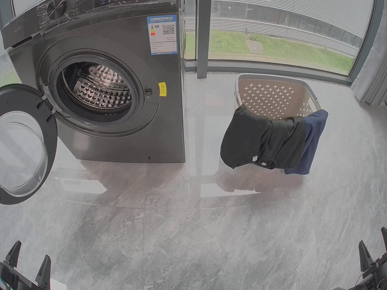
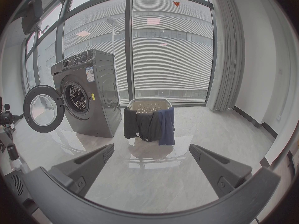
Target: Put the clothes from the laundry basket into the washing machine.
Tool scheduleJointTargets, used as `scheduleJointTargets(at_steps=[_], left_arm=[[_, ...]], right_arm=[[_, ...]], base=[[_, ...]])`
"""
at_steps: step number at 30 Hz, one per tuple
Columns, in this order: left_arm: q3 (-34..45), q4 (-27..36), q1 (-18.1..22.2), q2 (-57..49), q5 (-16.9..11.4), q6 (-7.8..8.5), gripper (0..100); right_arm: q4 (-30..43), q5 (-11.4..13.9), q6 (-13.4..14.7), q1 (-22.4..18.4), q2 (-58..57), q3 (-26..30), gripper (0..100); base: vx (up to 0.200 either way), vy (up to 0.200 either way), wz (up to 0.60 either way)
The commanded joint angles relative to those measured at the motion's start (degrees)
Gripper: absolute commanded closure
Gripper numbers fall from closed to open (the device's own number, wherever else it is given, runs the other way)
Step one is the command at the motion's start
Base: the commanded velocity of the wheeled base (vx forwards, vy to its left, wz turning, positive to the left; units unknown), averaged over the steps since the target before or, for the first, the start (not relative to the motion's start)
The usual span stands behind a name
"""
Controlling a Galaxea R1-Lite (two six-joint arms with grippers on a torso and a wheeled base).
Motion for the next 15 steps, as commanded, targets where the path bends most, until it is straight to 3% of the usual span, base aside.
scheduleJointTargets(at_steps=[1,9,15], left_arm=[[0.92,0.0,-0.02,-0.48,0.04,-0.03,0],[0.92,0.0,-0.02,-0.48,0.04,-0.03,0],[0.92,0.0,-0.02,-0.48,0.04,-0.03,0]], right_arm=[[-0.02,0.01,0.02,-0.02,-0.31,1.01,0],[-0.02,0.01,0.02,-0.02,-0.31,1.01,0],[-0.02,0.01,0.02,-0.02,-0.31,1.01,0]], base=[[0.0,0.0,0.0],[0.0,0.0,0.0],[0.0,-0.2,0.0]])
